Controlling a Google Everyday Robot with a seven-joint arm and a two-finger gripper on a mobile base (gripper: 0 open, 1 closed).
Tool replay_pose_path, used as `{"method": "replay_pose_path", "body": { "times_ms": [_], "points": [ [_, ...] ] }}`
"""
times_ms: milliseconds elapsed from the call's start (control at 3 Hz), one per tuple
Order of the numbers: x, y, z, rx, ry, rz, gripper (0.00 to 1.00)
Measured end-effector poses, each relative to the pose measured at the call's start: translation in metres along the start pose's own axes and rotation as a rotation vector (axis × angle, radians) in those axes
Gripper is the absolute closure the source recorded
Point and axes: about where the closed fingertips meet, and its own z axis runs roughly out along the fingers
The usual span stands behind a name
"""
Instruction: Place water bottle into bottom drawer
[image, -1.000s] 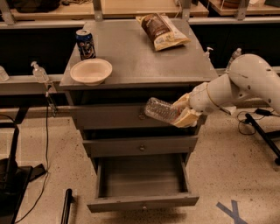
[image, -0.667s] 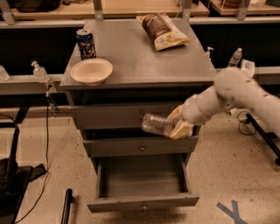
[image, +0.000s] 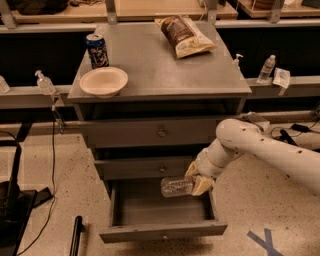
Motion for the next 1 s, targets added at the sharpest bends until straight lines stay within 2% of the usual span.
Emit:
{"method": "replay_pose_path", "body": {
  "times_ms": [333,667,1000],
  "points": [
    [0.0,0.0,0.0,0.0,0.0,0.0,1.0],
    [0.007,-0.006,0.019,-0.011,-0.002,0.037,1.0],
    [0.036,0.007,0.079,-0.024,0.01,0.125,1.0]
  ]
}}
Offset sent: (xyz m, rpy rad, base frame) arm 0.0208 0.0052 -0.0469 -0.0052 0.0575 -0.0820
